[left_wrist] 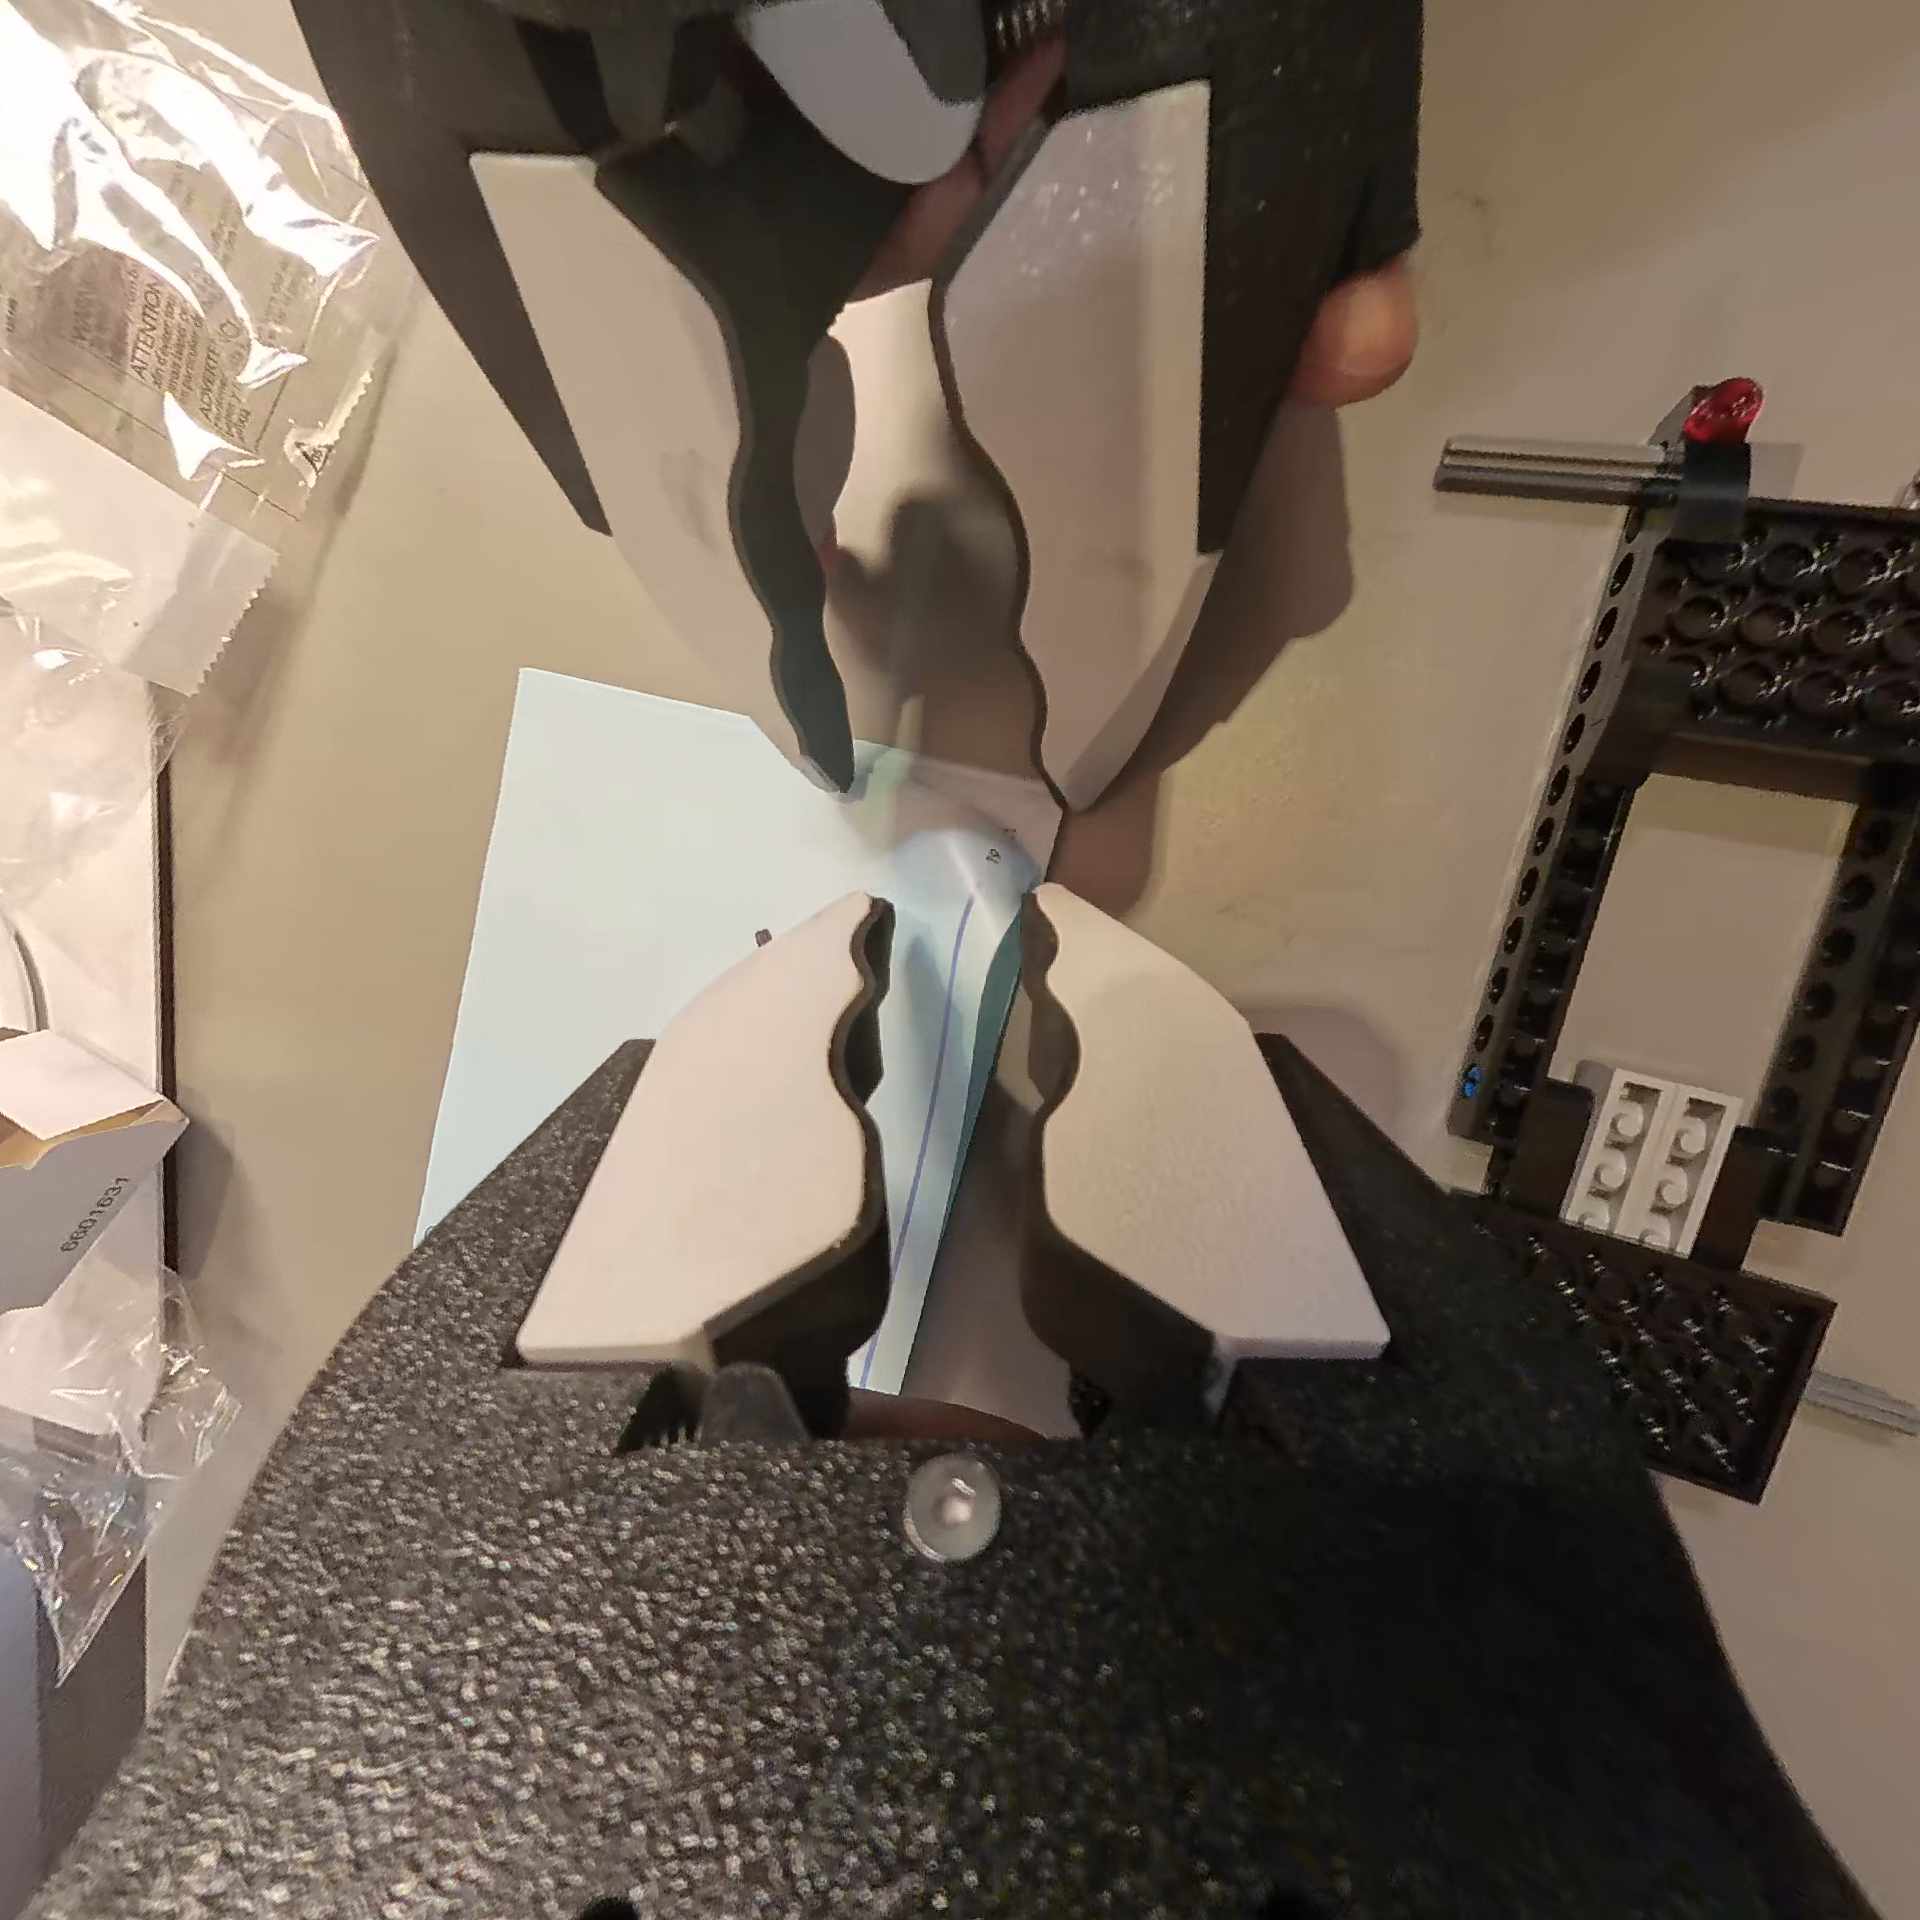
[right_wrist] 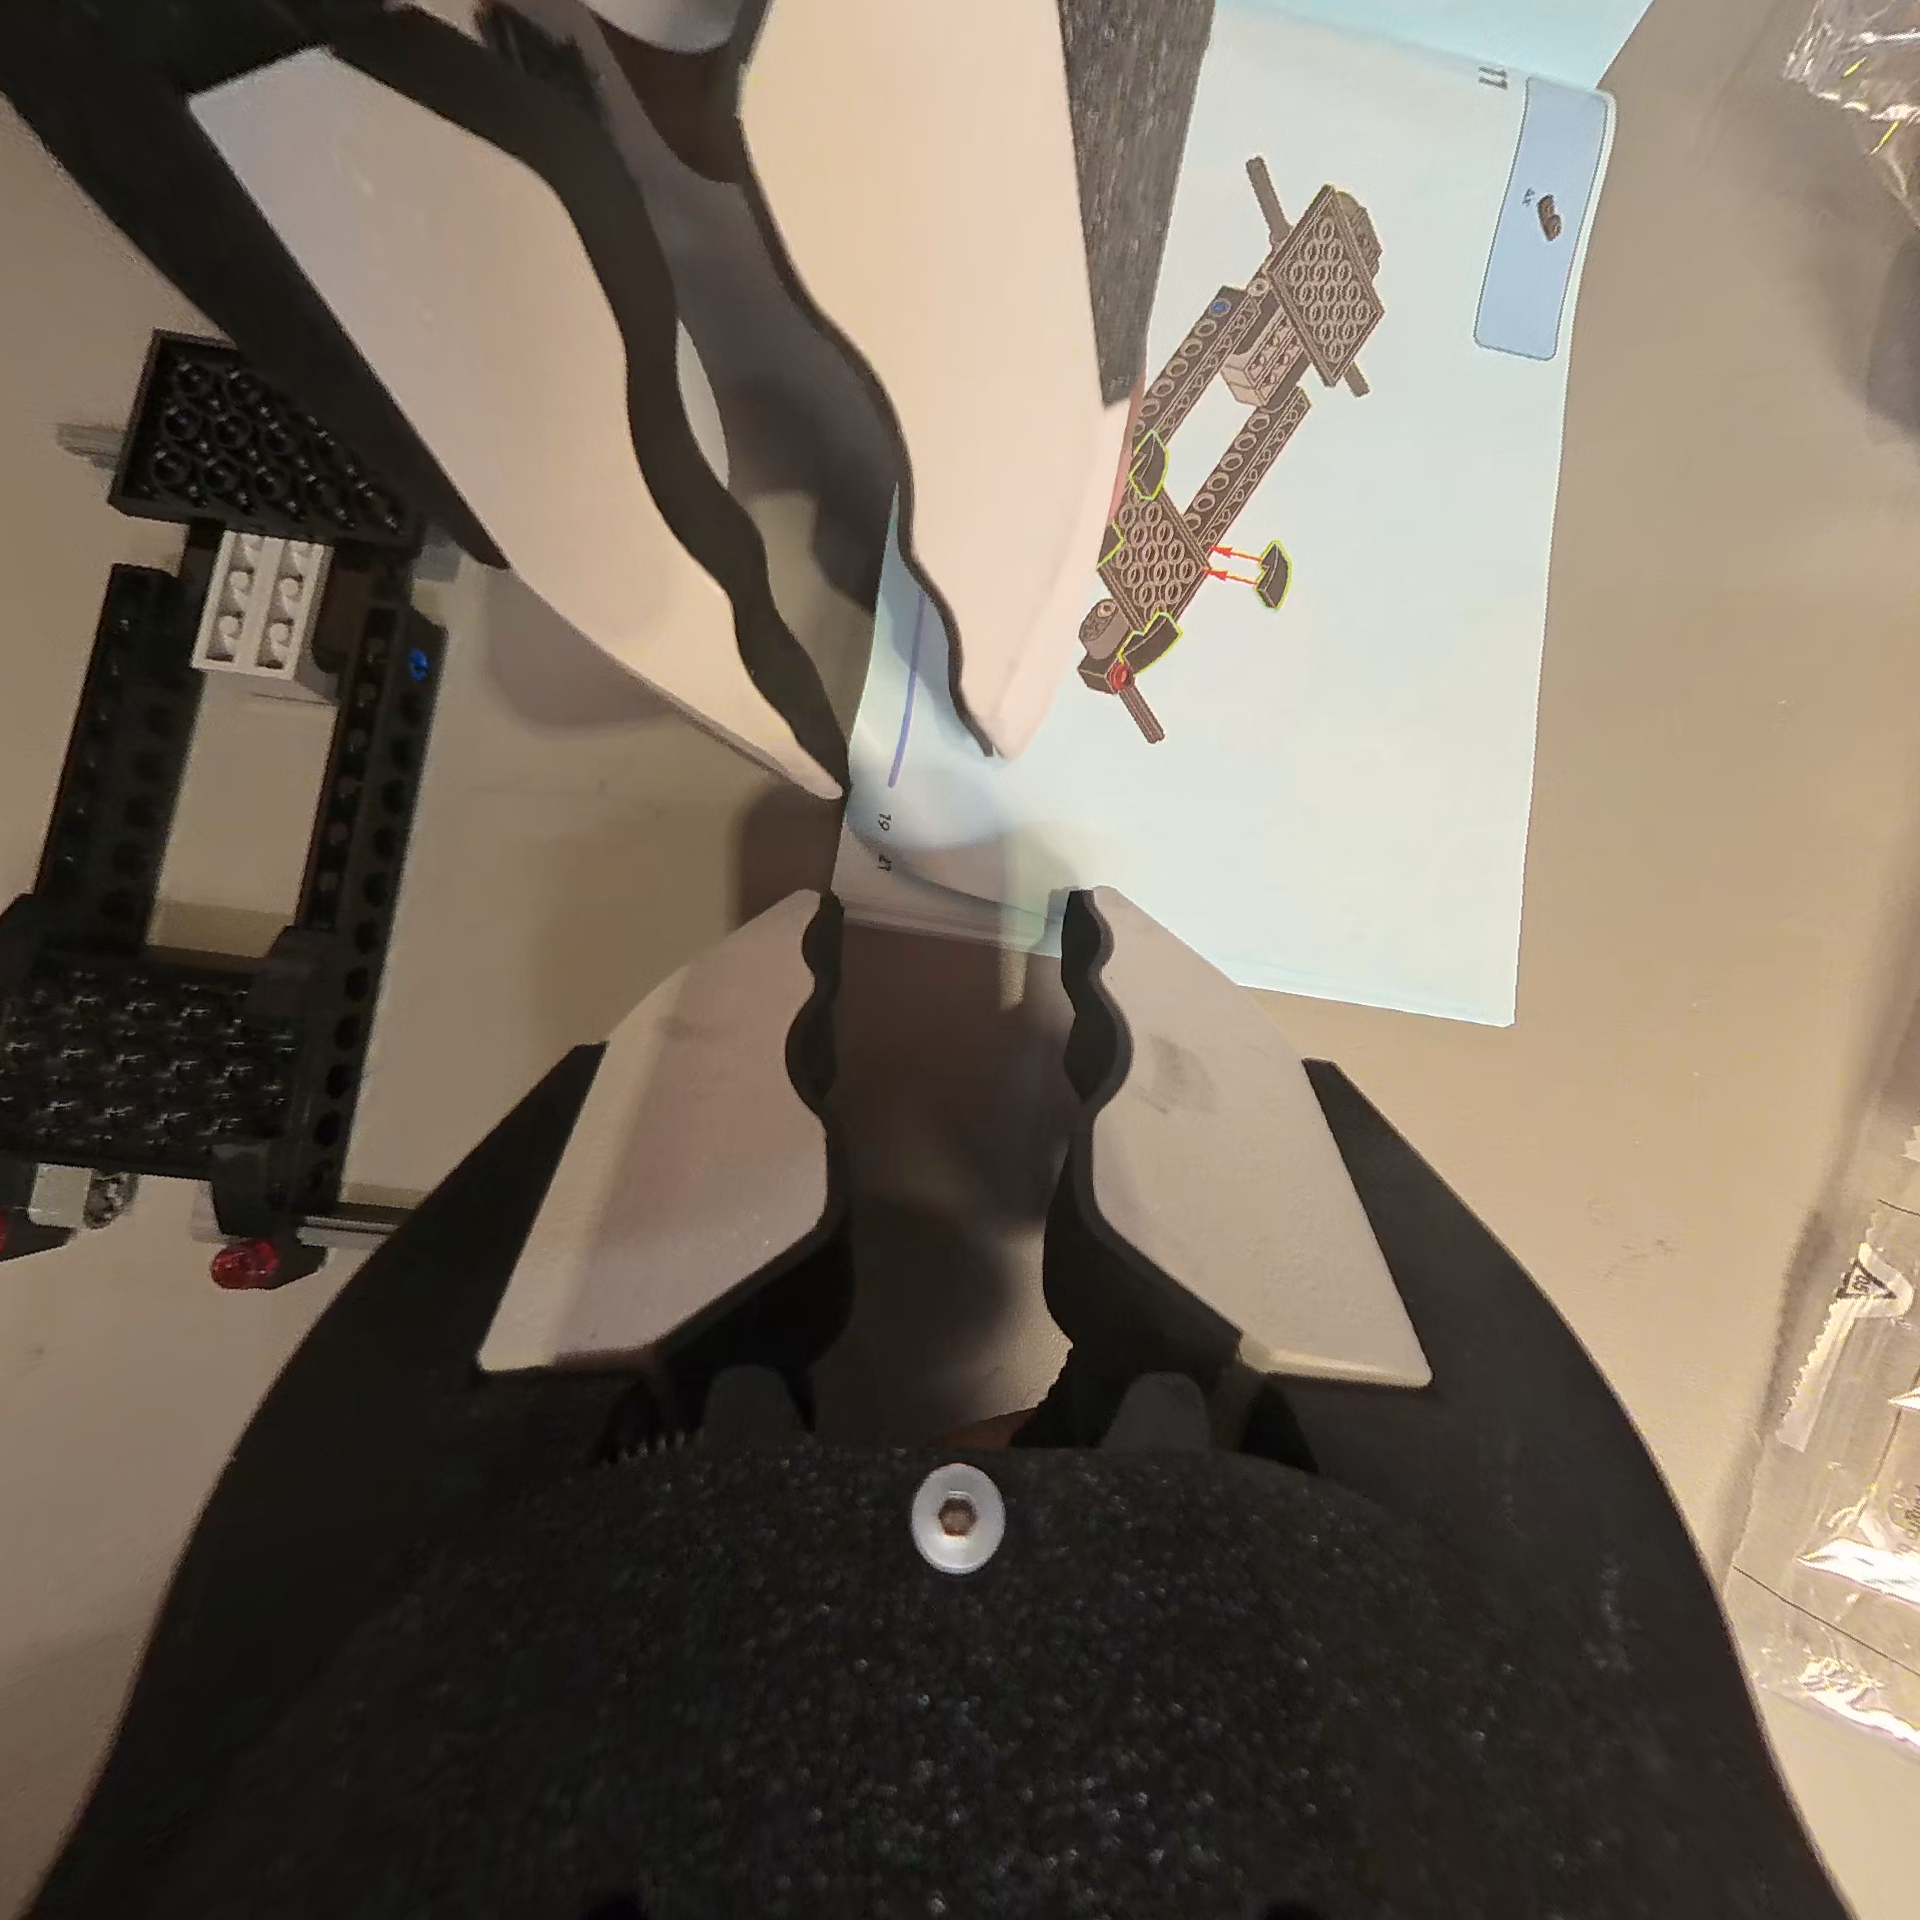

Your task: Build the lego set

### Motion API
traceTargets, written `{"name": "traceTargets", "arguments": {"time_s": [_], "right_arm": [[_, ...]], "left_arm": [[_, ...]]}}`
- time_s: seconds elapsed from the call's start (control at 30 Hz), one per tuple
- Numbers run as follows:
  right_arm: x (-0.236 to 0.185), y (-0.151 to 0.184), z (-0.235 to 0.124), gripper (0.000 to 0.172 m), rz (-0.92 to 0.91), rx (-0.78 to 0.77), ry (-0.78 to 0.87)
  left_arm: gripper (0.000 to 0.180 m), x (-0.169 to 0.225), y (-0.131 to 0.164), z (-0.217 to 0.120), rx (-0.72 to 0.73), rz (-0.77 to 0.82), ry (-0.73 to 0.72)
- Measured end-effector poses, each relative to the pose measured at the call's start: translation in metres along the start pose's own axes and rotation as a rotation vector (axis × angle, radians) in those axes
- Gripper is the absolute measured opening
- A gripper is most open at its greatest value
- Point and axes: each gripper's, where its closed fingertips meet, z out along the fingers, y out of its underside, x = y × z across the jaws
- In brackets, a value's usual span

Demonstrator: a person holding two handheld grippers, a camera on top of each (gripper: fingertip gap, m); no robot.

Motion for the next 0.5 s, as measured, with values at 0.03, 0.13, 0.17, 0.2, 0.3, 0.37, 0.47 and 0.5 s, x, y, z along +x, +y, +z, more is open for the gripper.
{"name": "traceTargets", "arguments": {"time_s": [0.03,0.13,0.17,0.2,0.3,0.37,0.47,0.5], "right_arm": [[0.0000,0.0000,0.0000,0.041,0.000,0.000,0.000],[0.0000,-0.0001,0.0000,0.041,-0.002,0.000,0.001],[0.0000,-0.0001,0.0000,0.041,-0.002,0.000,0.001],[0.0000,-0.0001,0.0000,0.041,-0.003,0.001,0.001],[0.0001,-0.0002,0.0000,0.042,-0.007,0.003,0.003],[0.0007,-0.0005,-0.0001,0.043,-0.014,0.005,0.009],[0.0009,-0.0002,-0.0007,0.046,-0.024,0.007,0.013],[0.0011,0.0002,-0.0010,0.047,-0.024,0.007,0.013]], "left_arm": [[0.024,-0.0003,0.0005,-0.0001,-0.001,-0.002,0.000],[0.024,-0.0015,0.0002,-0.0011,0.006,-0.011,0.000],[0.024,-0.0016,-0.0004,-0.0018,0.011,-0.013,0.001],[0.024,-0.0022,-0.0005,-0.0025,0.012,-0.012,-0.002],[0.024,-0.0047,0.0001,-0.0047,0.011,-0.007,-0.016],[0.024,-0.0057,-0.0002,-0.0061,0.016,-0.009,-0.019],[0.023,-0.0073,-0.0002,-0.0078,0.022,-0.009,-0.024],[0.023,-0.0078,-0.0003,-0.0080,0.024,-0.012,-0.026]]}}
